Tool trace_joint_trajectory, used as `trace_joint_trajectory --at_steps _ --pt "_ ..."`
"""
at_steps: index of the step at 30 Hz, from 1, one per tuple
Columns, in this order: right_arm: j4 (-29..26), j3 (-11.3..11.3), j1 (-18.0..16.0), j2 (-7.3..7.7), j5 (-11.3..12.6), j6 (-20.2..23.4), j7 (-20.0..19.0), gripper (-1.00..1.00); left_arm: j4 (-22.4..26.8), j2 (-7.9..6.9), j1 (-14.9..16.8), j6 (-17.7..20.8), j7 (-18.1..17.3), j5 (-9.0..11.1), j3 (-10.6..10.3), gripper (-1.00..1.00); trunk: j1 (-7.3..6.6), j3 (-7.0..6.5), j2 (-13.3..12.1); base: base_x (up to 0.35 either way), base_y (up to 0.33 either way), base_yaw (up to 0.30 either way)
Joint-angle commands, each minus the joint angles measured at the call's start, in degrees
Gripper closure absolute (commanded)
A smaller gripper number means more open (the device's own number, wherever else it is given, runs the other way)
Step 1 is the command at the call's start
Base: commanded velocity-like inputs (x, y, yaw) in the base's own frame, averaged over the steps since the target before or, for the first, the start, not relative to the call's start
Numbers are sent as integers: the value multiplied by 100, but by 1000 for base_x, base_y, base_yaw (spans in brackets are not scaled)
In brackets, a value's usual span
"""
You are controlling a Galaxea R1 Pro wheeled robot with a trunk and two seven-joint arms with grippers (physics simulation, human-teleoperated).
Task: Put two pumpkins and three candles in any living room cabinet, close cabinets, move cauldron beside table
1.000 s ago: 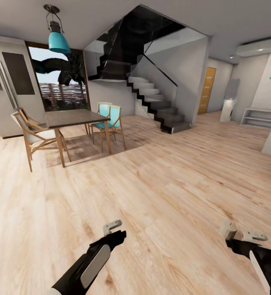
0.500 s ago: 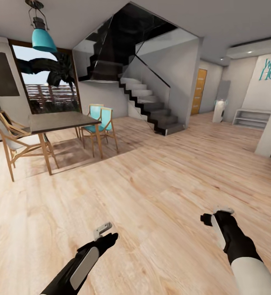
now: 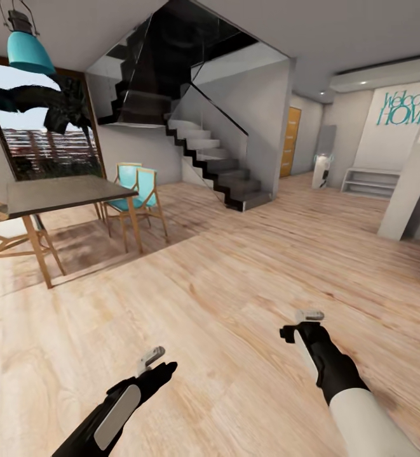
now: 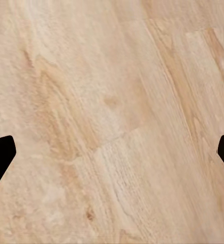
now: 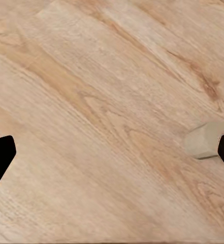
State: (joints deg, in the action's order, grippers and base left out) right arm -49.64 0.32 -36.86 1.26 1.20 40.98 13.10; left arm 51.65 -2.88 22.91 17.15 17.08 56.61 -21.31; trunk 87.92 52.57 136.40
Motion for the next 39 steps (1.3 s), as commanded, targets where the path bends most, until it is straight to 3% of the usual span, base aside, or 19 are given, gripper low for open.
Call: trace_joint_trajectory --at_steps 1,14,18,29,39 --pt "58 -7 -13 -1 16 42 26 -100 13 -5 3 0 48 47 -24 -100 2 6 3 340 82 -275" --pt "390 9 -48 102 34 93 28 -100 4 39 3 -1 57 9 -114 -100 2 -30 3 340 -42 -277" --pt "425 12 -49 279 36 94 -4 -100 3 48 3 -1 64 8 -118 -100 2 -50 3 329 -156 -278" --pt "513 28 -60 484 40 107 -29 -100 3 44 3 -1 67 8 -127 -100 2 -106 3 281 -228 -278" --pt "1324 604 -203 466 55 85 -43 -100 3 50 3 -1 95 8 -127 -100 2 -155 3 264 -237 -271"
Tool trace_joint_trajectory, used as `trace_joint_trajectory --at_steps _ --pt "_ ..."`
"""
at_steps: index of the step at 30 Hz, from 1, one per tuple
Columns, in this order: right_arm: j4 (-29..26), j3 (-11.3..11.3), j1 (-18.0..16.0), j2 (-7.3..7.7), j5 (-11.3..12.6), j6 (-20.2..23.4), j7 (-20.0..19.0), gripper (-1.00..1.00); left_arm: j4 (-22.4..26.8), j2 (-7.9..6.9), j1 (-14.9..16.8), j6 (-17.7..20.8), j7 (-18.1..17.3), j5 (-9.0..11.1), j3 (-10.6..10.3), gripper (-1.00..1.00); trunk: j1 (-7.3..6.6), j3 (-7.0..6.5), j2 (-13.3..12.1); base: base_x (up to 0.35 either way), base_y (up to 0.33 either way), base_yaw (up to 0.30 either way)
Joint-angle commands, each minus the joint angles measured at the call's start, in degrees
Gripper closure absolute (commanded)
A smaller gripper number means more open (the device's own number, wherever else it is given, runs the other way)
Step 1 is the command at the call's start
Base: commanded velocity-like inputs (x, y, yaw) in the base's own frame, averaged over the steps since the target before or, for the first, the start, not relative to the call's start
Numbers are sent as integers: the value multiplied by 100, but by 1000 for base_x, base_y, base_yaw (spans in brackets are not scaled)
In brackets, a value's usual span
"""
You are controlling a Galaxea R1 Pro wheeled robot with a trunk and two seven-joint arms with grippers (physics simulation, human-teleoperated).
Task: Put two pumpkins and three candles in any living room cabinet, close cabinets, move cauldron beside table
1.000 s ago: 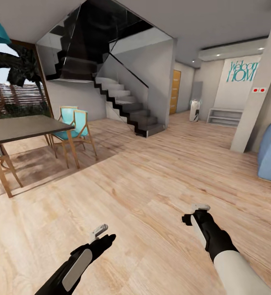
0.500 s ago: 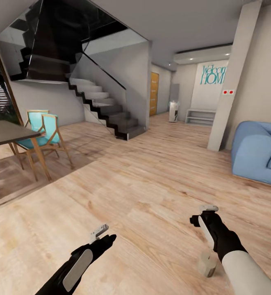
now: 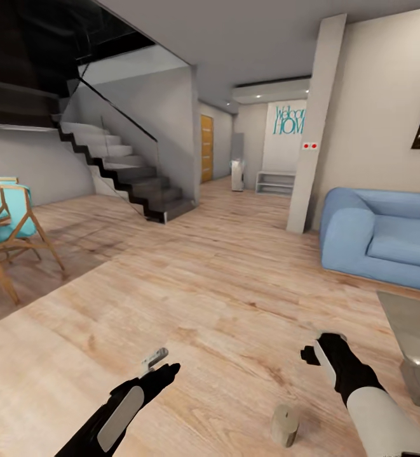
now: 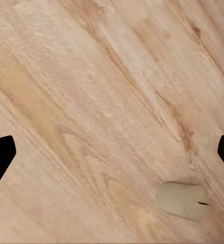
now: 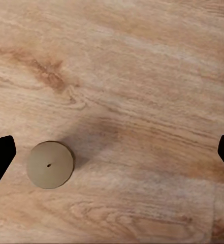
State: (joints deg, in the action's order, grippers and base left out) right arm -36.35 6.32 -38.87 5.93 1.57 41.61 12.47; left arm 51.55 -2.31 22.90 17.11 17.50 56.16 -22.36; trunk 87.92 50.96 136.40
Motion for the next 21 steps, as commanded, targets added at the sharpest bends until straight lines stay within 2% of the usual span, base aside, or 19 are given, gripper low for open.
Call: trace_joint_trajectory --at_steps 1,7,12,13,14,15,16,20,21 --pt "33 22 -5 -4 19 15 18 -100 13 -7 4 3 54 53 -21 -100 2 3 3 290 -187 -181" --pt "178 31 -10 -13 17 -41 9 -100 21 -17 4 10 39 65 -17 -100 2 -4 3 313 -119 -71" --pt "236 5 -11 -79 -7 -258 5 -100 50 -26 4 53 50 72 -5 -100 2 -5 3 281 -40 -16" --pt "237 4 -14 -118 -4 -316 4 -100 57 -36 4 66 52 84 6 -100 2 -5 3 163 -24 -8" --pt "238 5 -17 -227 -7 -439 6 -100 68 -55 4 104 55 103 29 -100 2 -5 3 104 -15 -5" --pt "188 18 -24 -429 -20 -581 11 -100 84 -73 4 167 59 120 48 -100 2 -5 3 53 -8 -3" --pt "95 21 -24 -504 -24 -634 12 -100 90 -80 4 226 63 114 47 -100 2 -5 3 34 -5 -2" --pt "-29 24 -25 -557 -20 -661 7 -100 100 -93 4 454 65 88 37 -100 2 -6 3 24 -4 -1" --pt "-106 13 -20 -583 -22 -666 -19 -100 108 -111 8 648 61 93 69 -100 2 -6 3 9 -1 0"
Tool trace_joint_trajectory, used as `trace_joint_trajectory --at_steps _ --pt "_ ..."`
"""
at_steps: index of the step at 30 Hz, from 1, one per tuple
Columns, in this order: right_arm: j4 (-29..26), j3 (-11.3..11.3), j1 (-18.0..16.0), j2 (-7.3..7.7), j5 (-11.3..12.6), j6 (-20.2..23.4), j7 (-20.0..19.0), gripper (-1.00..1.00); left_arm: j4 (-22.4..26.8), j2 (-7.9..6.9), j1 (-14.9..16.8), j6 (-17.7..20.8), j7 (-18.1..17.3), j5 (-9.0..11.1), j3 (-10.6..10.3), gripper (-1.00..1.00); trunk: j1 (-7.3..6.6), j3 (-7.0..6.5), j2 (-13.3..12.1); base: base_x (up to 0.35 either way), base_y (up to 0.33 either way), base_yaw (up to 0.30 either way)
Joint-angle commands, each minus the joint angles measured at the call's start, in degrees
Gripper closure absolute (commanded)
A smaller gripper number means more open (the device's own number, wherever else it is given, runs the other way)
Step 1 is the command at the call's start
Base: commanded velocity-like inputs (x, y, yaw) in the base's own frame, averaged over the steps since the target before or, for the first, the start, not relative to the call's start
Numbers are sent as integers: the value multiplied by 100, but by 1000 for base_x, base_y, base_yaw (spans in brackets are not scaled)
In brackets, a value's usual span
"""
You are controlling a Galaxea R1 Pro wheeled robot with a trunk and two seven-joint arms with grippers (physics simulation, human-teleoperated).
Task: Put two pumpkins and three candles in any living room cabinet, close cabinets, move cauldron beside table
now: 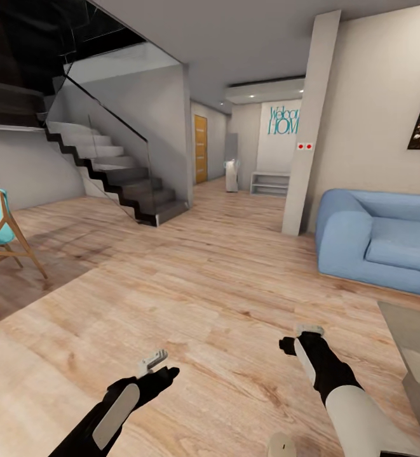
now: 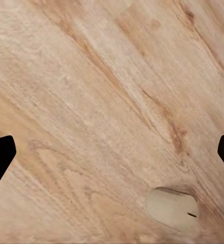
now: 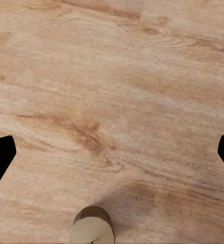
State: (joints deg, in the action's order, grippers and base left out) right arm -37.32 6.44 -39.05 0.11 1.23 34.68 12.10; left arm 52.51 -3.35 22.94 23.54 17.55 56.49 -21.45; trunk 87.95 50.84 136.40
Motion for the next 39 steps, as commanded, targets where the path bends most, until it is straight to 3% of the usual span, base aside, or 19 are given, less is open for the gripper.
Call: trace_joint_trajectory --at_steps 1,4,12,18,39 --pt "-21 -4 -1 -7 10 28 -6 -100 26 -15 5 51 55 68 4 -100 -1 6 3 7 -1 0" --pt "-8 0 2 -21 1 42 -230 -100 209 -54 -5 444 19 116 310 -100 65 60 123 3 0 0" --pt "77 44 -120 59 24 132 -366 -100 373 -65 -15 782 -14 93 470 -100 241 204 444 0 0 0" --pt "101 36 -181 111 24 512 -540 -100 345 -28 -16 785 50 75 507 -100 372 312 684 0 0 0" --pt "676 13 -246 72 -45 637 -584 -100 232 22 -9 307 83 54 481 -100 426 777 712 0 0 0"
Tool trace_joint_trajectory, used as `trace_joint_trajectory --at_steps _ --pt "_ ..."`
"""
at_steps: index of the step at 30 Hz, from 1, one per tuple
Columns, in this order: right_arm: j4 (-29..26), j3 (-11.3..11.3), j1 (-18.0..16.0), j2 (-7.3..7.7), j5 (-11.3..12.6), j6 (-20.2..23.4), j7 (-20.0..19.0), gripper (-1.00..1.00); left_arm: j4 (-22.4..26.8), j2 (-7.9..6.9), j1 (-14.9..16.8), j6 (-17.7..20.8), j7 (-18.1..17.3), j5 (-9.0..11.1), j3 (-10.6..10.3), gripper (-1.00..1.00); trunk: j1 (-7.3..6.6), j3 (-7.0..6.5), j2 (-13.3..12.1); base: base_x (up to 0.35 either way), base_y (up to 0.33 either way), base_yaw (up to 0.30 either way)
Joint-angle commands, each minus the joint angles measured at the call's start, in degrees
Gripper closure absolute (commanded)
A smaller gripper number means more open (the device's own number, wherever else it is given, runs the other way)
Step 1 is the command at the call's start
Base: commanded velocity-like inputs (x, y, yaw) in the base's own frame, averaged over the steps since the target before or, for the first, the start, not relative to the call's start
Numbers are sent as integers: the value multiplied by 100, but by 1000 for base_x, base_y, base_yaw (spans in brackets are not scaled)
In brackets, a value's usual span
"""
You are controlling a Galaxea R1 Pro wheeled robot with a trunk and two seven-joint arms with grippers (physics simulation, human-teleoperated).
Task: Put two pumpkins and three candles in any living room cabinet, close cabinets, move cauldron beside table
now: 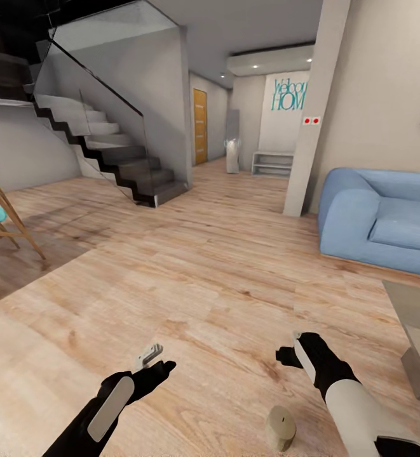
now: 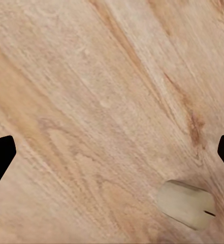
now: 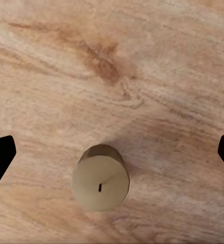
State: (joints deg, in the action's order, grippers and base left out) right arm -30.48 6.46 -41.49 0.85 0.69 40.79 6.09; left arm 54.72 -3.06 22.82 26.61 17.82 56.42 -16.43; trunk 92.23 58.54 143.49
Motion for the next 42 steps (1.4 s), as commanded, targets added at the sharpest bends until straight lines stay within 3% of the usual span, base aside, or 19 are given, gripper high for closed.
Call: trace_joint_trajectory --at_steps 1,7,11,15,23,39,42 --pt "-3 12 -7 -7 9 22 19 -100 9 -6 3 -9 52 61 -24 -100 1 29 4 0 0 0" --pt "204 13 -236 -26 8 9 30 -100 8 -3 4 -35 27 62 -33 -100 16 161 12 0 0 0" --pt "1123 10 -770 -31 9 -225 39 -100 7 3 4 -40 20 62 -35 -100 27 250 18 0 0 0" --pt "1570 6 -990 -40 9 -646 196 -100 6 4 4 -42 14 60 -35 -100 37 339 23 0 0 0" --pt "1776 -3 -1091 -45 10 -864 431 -100 3 4 4 -42 11 54 -35 -100 58 516 34 0 0 0" --pt "1791 -1 -1098 -57 18 -873 437 -100 3 -1 4 -42 11 53 -35 -100 99 870 55 0 0 0" --pt "1791 -3 -1102 -122 17 -872 437 -100 3 -2 4 -42 11 53 -35 -100 107 937 59 0 0 0"
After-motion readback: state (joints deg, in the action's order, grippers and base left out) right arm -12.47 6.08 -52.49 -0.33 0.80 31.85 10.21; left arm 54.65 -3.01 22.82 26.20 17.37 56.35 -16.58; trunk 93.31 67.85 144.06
